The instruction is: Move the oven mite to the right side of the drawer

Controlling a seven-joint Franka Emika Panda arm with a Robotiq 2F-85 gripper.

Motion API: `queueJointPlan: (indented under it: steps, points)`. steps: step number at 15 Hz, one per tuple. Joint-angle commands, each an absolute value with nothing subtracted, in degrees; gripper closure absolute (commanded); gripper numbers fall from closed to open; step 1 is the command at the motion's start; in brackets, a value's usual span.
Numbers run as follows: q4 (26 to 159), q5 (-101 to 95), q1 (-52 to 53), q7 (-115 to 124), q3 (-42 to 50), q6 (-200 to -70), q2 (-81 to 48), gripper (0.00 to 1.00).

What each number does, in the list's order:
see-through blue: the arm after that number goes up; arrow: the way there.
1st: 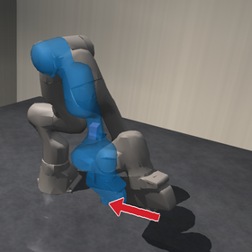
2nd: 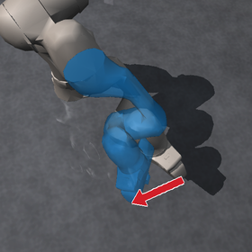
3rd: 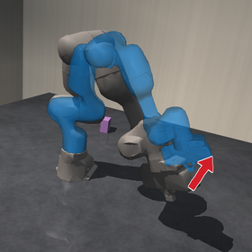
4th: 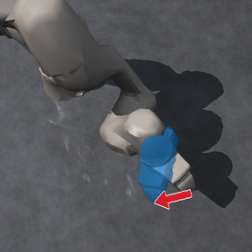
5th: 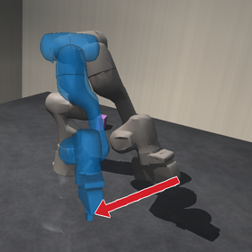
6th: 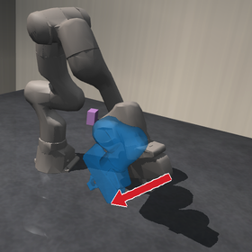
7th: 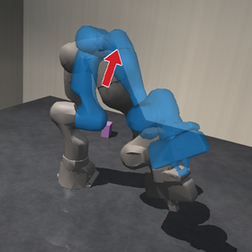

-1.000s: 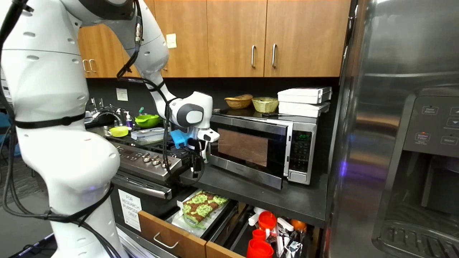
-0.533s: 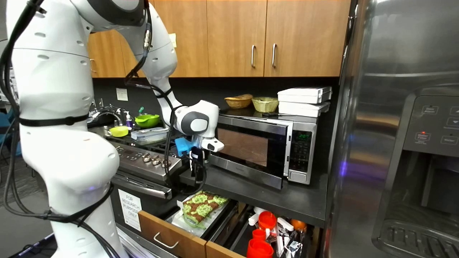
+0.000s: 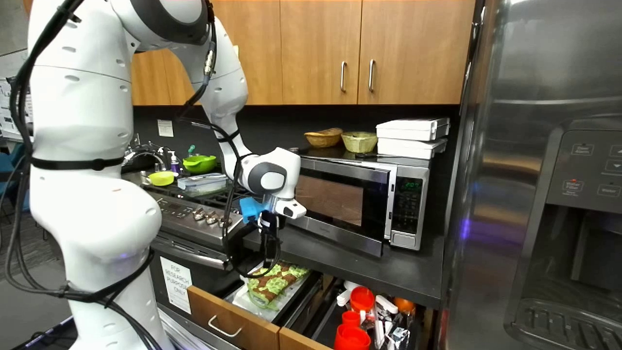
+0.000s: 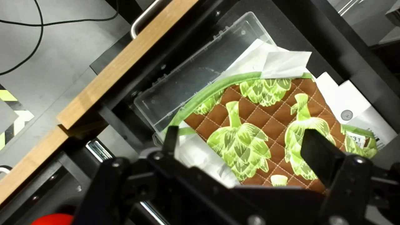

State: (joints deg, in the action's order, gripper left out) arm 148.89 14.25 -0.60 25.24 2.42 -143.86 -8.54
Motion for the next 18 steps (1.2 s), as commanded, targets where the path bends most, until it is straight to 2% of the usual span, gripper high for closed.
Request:
queueJointPlan:
  steps: [1, 18]
  points:
    - [149.64, 15.67, -1.97, 21.61, 3.09, -145.04, -9.89, 0.00]
    - [148.86, 22.02, -4.35, 3.04, -0.68, -146.90, -18.17, 0.00]
